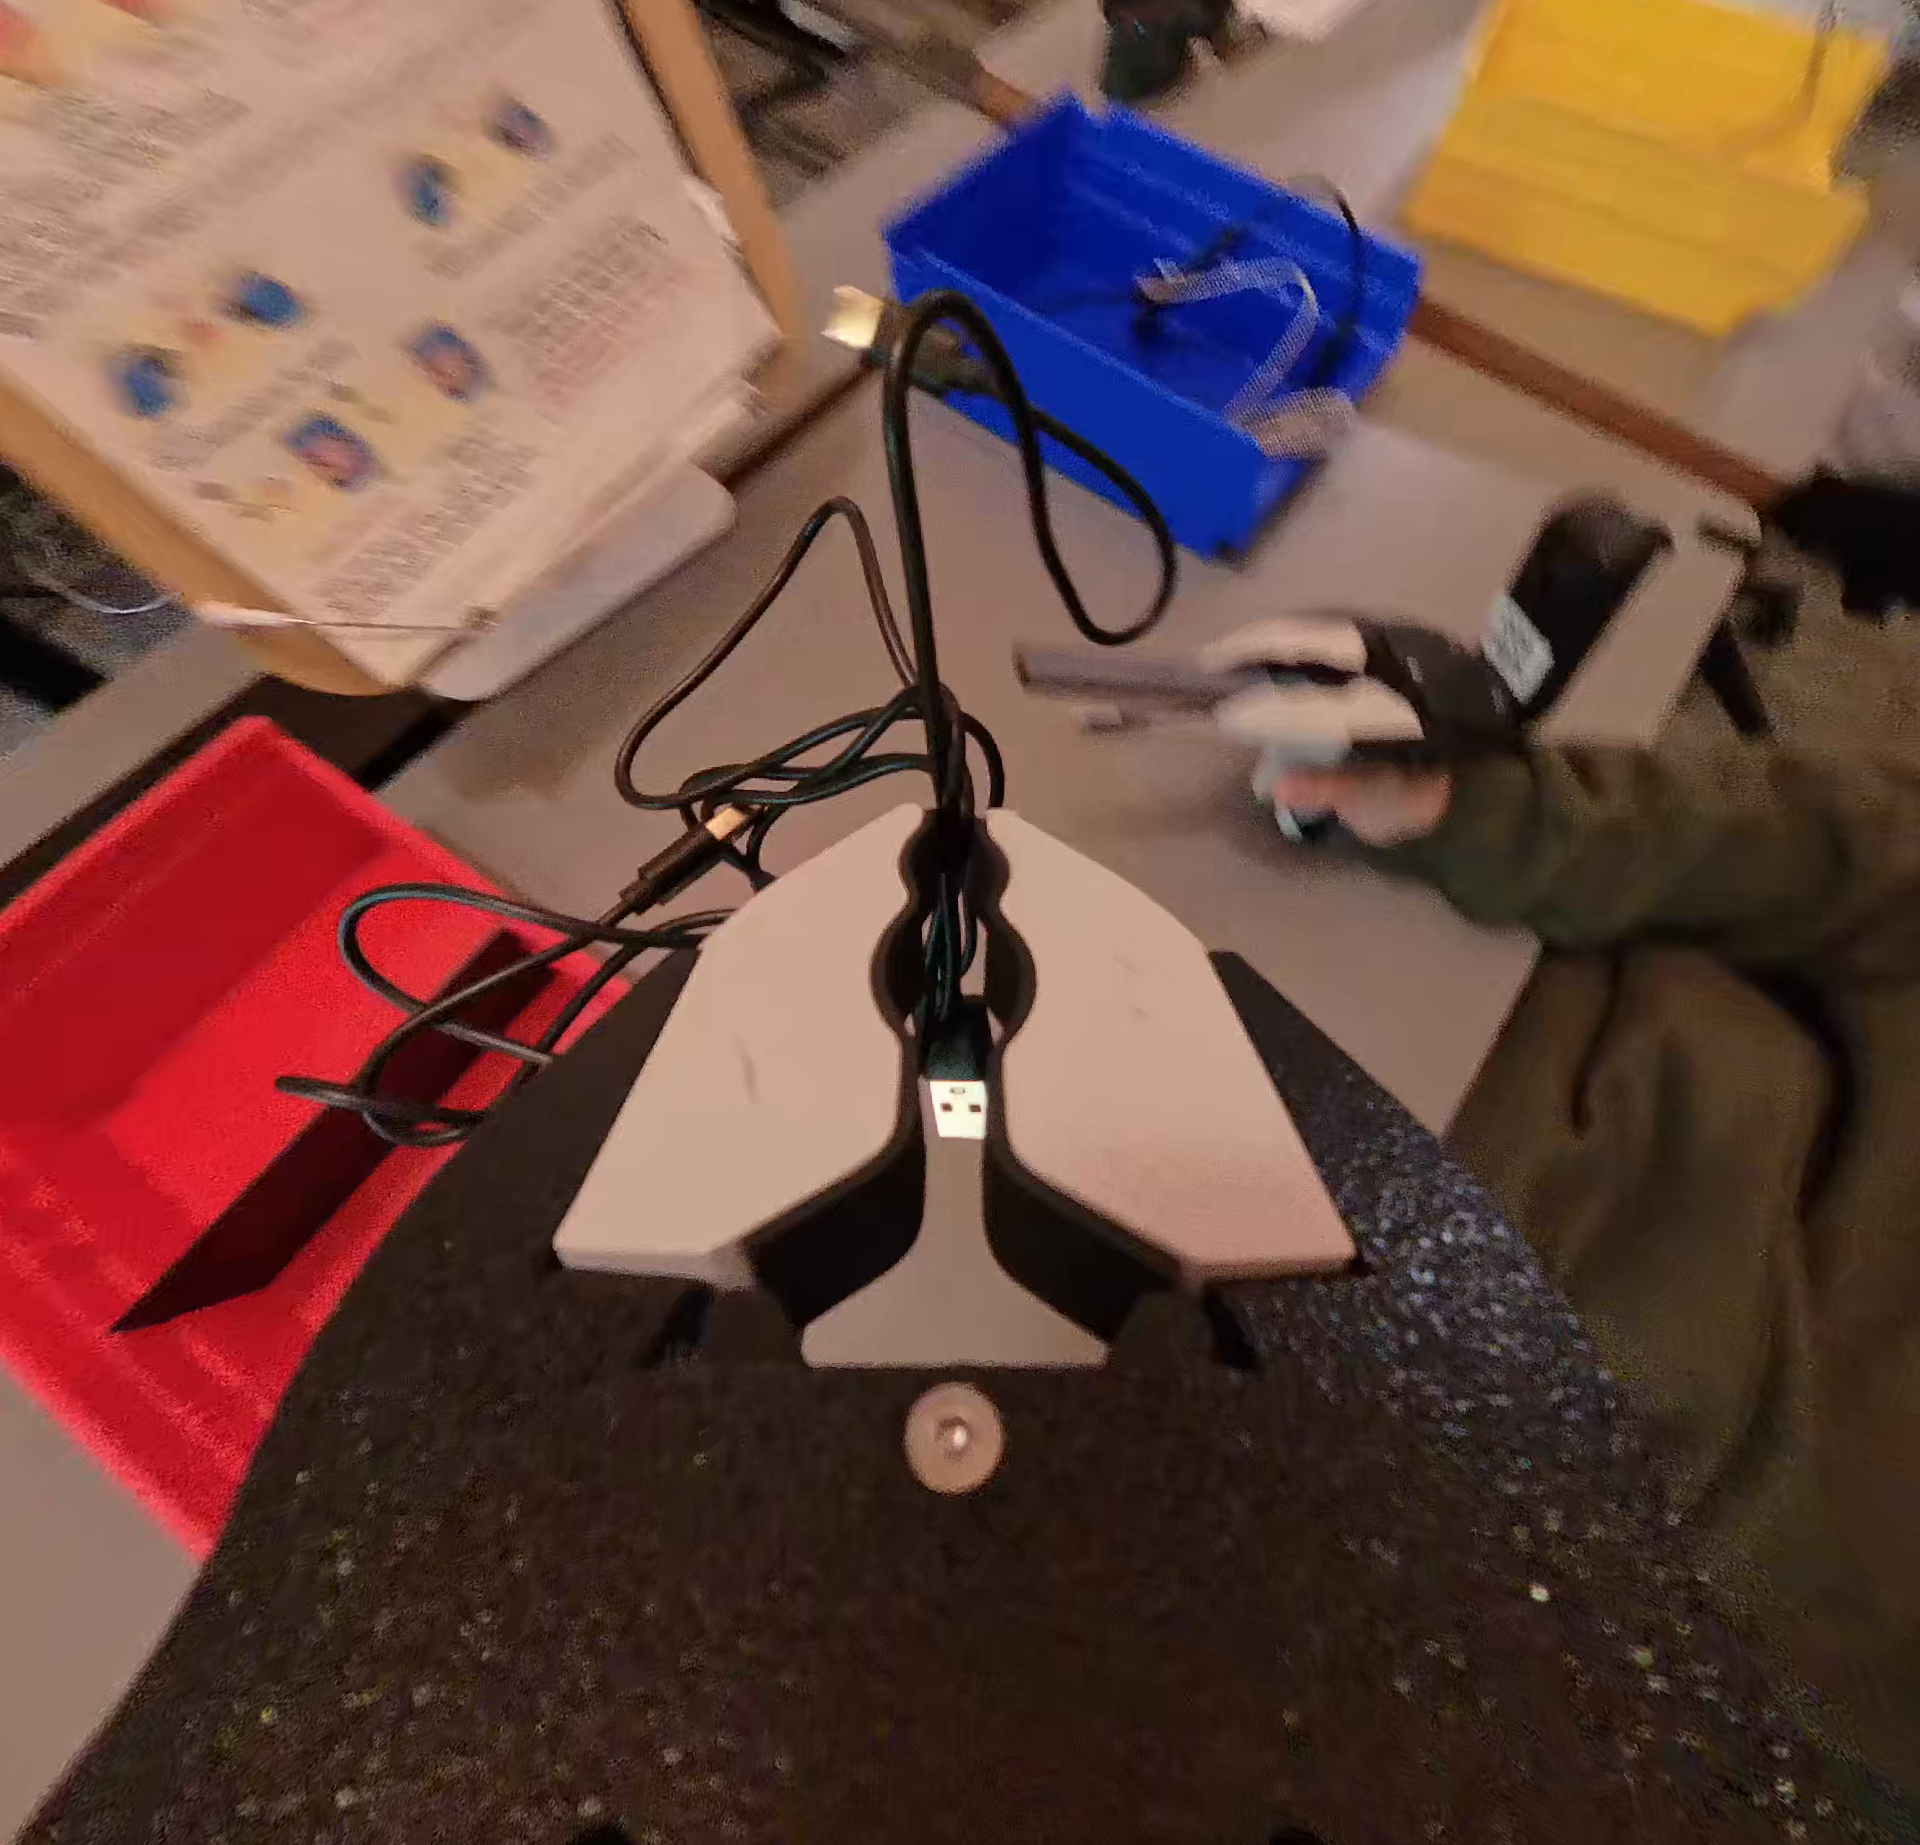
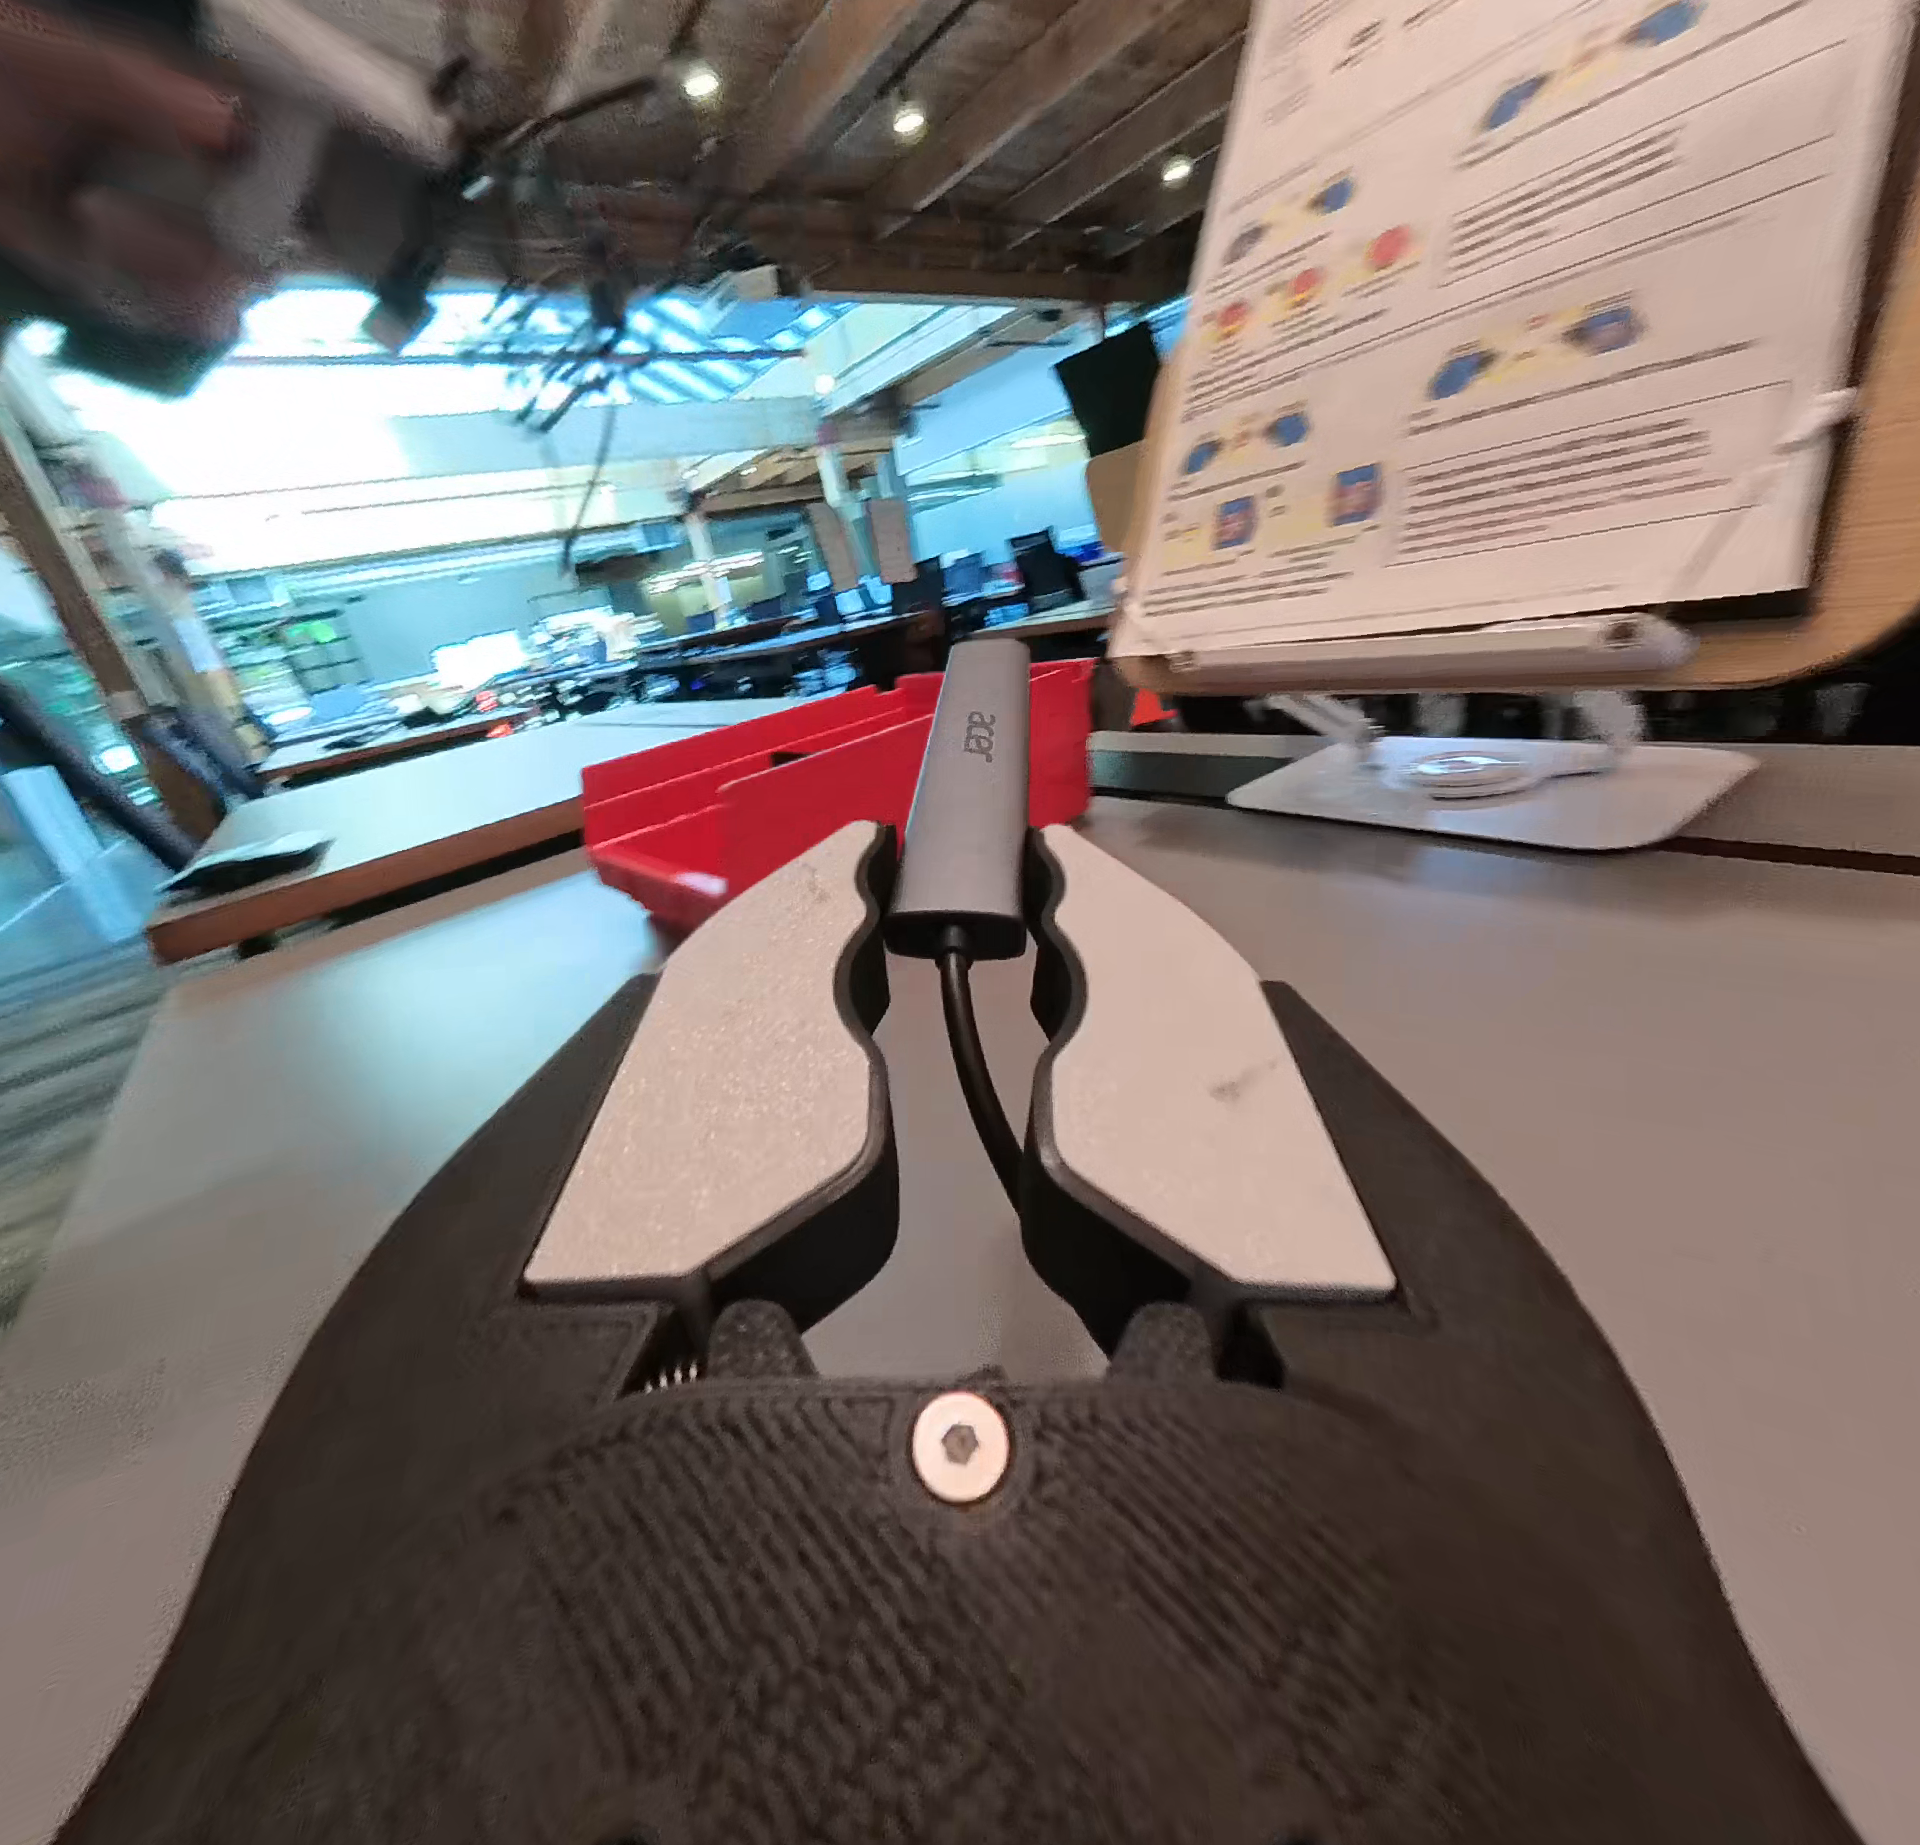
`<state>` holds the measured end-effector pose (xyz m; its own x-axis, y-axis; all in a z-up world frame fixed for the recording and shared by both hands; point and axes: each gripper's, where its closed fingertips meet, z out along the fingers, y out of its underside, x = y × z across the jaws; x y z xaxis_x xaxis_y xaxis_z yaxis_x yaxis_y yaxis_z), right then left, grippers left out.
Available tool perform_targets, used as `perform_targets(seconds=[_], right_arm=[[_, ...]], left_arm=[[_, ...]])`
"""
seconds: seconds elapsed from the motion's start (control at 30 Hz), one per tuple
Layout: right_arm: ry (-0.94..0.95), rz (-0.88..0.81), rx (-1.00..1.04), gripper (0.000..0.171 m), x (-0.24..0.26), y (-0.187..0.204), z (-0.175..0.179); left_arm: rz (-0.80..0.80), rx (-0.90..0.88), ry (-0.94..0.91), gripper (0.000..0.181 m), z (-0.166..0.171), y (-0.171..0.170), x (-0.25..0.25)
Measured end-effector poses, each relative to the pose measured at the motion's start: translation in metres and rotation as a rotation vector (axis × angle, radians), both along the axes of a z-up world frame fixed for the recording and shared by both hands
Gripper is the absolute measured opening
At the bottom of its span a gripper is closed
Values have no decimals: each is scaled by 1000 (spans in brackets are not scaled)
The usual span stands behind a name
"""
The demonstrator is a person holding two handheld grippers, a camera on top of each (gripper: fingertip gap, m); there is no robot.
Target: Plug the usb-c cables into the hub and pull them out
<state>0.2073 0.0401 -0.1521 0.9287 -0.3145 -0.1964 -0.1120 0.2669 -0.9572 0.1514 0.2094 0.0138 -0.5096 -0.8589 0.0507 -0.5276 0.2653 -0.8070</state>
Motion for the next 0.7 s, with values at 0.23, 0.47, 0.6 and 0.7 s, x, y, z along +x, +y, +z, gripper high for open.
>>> perform_targets(seconds=[0.23,0.47,0.6,0.7], right_arm=[[-27,-110,38,24,27,-33,8],[-102,-76,-35,24,13,-18,2],[-74,-77,-15,24,17,-21,2],[-65,-71,-13,24,17,-21,2]], left_arm=[[-225,210,269,12,-175,-81,-50],[-275,148,334,36,-258,-109,-60],[-101,120,151,38,-224,-77,-46],[-62,116,70,40,-209,-66,-55]])
